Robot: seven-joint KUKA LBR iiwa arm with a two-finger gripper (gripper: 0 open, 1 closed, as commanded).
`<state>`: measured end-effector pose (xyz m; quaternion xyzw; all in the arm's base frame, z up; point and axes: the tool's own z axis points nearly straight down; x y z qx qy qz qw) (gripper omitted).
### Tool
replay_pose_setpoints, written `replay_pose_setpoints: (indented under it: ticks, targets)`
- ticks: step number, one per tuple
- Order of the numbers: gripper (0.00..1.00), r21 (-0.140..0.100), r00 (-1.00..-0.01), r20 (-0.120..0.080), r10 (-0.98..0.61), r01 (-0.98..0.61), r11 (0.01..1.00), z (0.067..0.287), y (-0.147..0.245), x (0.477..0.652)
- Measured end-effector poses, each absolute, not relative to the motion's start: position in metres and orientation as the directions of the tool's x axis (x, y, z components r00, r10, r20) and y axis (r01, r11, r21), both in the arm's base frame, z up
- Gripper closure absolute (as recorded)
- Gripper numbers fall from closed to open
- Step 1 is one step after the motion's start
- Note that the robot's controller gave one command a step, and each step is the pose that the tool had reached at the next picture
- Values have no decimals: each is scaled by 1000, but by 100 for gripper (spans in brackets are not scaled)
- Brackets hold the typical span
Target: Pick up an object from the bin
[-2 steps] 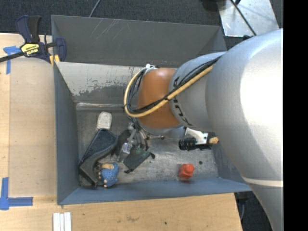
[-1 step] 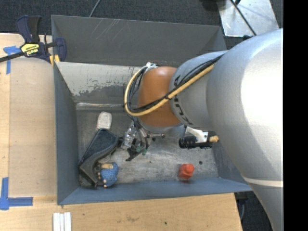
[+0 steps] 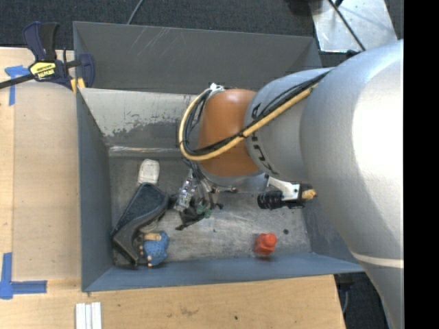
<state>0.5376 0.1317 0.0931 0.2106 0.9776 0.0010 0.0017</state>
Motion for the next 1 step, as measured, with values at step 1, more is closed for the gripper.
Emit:
replay_pose_setpoints:
  ticks: [1]
  targets:
    - [100,3,-912,-3,410,410,912,104,132,538]
